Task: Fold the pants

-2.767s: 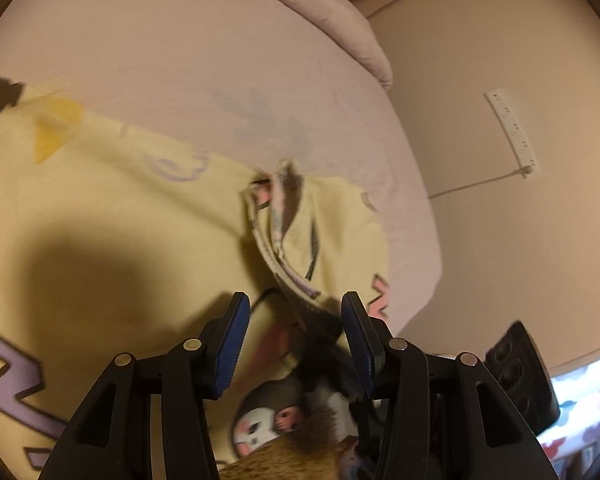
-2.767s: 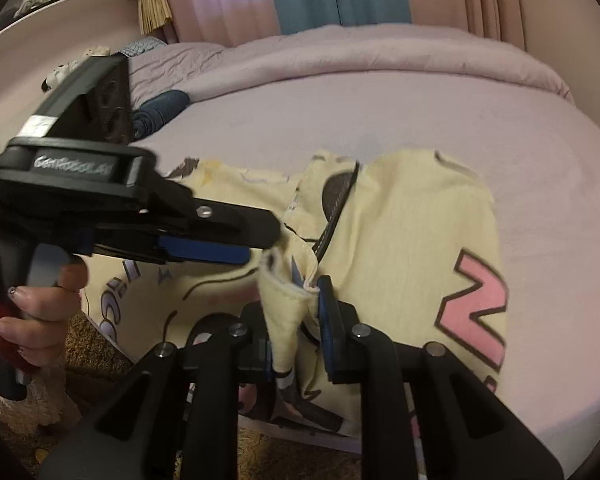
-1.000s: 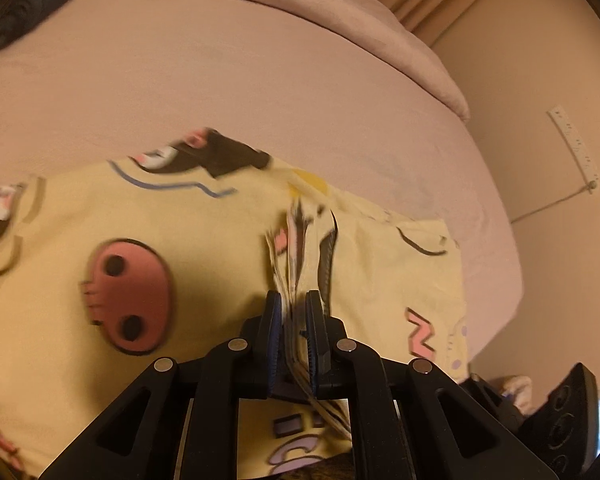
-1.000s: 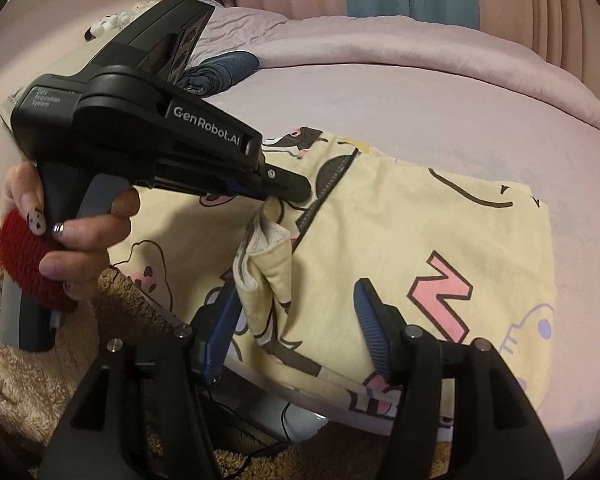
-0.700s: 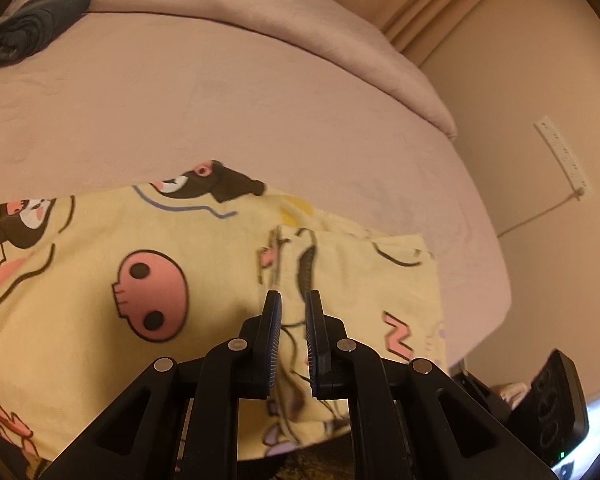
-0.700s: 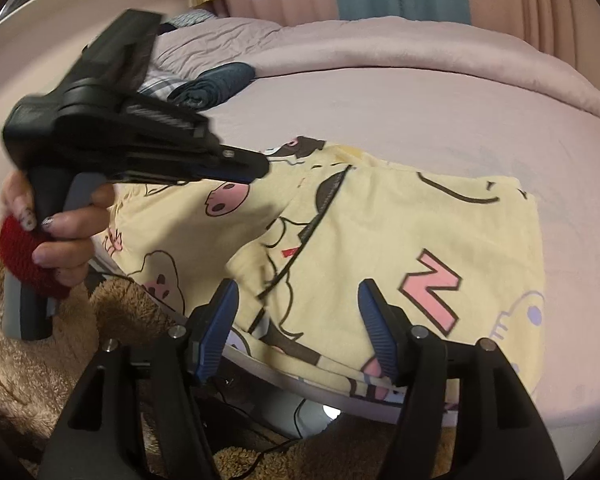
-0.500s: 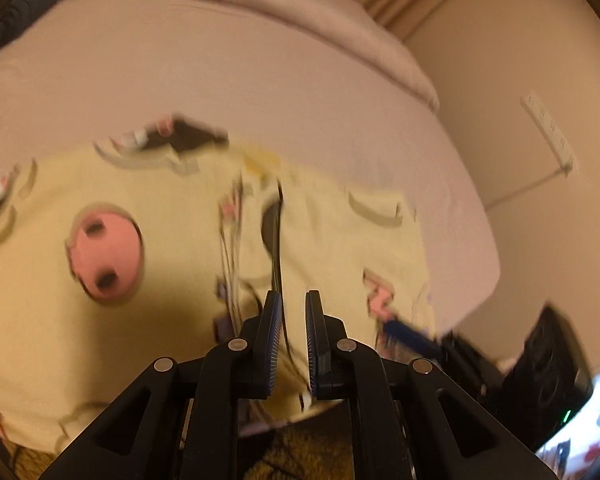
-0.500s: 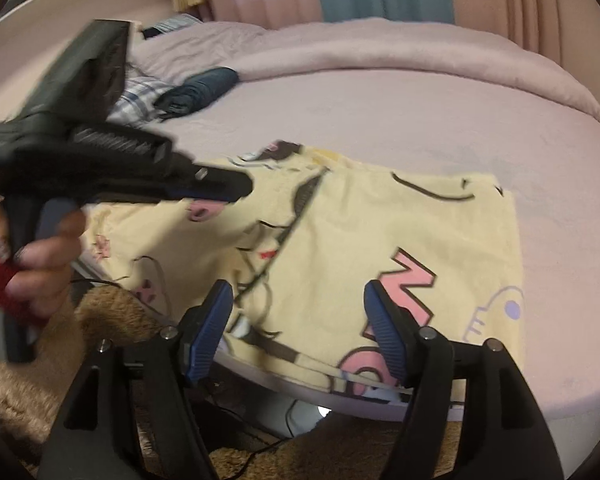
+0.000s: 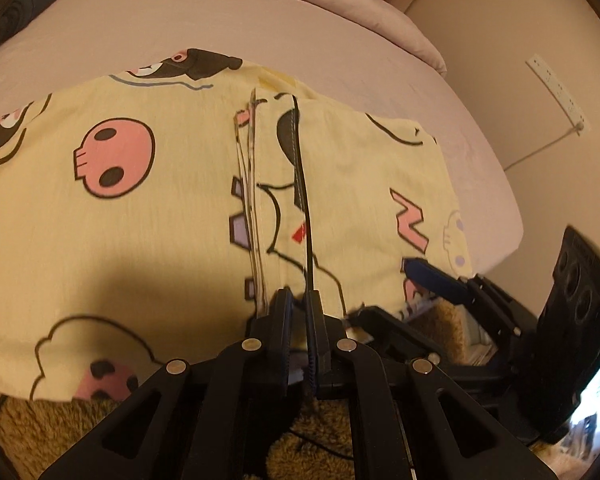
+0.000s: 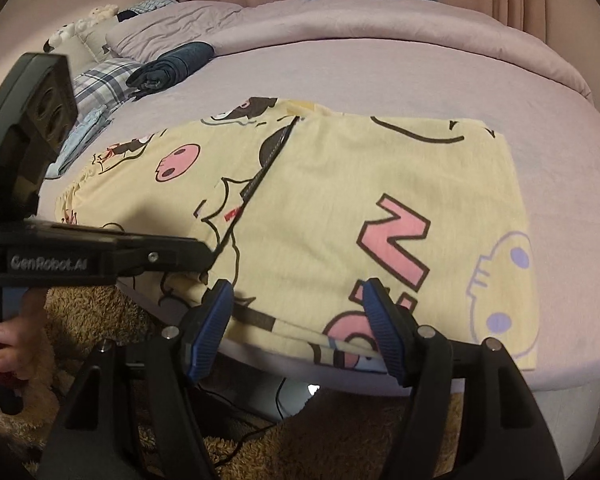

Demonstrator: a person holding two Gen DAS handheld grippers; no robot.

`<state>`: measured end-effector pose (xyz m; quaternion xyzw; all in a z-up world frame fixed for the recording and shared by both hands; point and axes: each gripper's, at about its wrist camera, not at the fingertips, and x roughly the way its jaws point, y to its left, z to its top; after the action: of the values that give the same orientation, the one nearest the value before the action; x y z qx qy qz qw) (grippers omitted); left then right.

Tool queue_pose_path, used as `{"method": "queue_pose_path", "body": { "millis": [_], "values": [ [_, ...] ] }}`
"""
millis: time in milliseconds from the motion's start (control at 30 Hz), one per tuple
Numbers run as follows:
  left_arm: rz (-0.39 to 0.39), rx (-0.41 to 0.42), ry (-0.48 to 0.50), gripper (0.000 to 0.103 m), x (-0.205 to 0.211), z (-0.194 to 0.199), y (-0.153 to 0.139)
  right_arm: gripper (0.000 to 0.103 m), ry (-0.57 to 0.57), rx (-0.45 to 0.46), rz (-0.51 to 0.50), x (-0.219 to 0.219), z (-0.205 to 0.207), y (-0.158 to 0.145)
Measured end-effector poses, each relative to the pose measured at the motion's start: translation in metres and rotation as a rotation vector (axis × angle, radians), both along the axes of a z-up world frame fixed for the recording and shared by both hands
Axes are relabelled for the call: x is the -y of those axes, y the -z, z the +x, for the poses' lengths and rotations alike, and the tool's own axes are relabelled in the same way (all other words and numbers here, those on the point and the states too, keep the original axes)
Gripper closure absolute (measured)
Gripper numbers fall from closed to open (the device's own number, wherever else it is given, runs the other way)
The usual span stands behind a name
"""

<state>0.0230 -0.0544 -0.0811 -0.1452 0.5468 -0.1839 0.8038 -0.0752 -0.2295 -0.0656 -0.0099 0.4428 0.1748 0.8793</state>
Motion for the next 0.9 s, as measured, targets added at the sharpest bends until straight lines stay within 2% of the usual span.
{"method": "queue_pose_path", "body": {
  "millis": [133, 267, 367, 500, 567, 633, 667, 733, 900],
  "values": [
    [0.001, -0.012, 0.016, 0.096, -0.003, 0.001, -0.008, 0.036, 0.008, -0.027, 0.003, 0.004, -0.002, -0.005],
    [-0.027, 0.055, 0.003, 0.096, -0.001, 0.01, -0.027, 0.036, 0.066, 0.015, -0.001, 0.022, -0.004, -0.018],
    [-0.031, 0.072, -0.021, 0.096, 0.004, 0.029, -0.03, 0.036, 0.134, 0.032, -0.001, 0.038, 0.003, -0.019],
    [-0.015, 0.074, -0.056, 0.096, 0.012, 0.059, -0.022, 0.036, 0.185, -0.022, 0.034, 0.054, 0.011, -0.005],
    [-0.012, 0.059, -0.082, 0.096, 0.014, 0.072, -0.013, 0.036, 0.172, -0.002, 0.023, 0.054, 0.005, -0.001],
    [0.023, 0.052, -0.112, 0.096, 0.014, 0.08, 0.0, 0.036, 0.162, 0.002, -0.001, 0.051, 0.0, 0.001],
    [0.035, 0.06, -0.118, 0.096, 0.013, 0.082, 0.005, 0.036, 0.165, 0.003, 0.002, 0.052, -0.002, 0.001],
    [0.012, 0.079, -0.116, 0.096, 0.009, 0.079, 0.009, 0.036, 0.172, 0.004, 0.025, 0.056, -0.006, 0.002],
    [0.009, 0.053, -0.128, 0.096, -0.002, 0.066, 0.009, 0.036, 0.181, -0.027, 0.027, 0.06, -0.007, -0.001]
  ]
}}
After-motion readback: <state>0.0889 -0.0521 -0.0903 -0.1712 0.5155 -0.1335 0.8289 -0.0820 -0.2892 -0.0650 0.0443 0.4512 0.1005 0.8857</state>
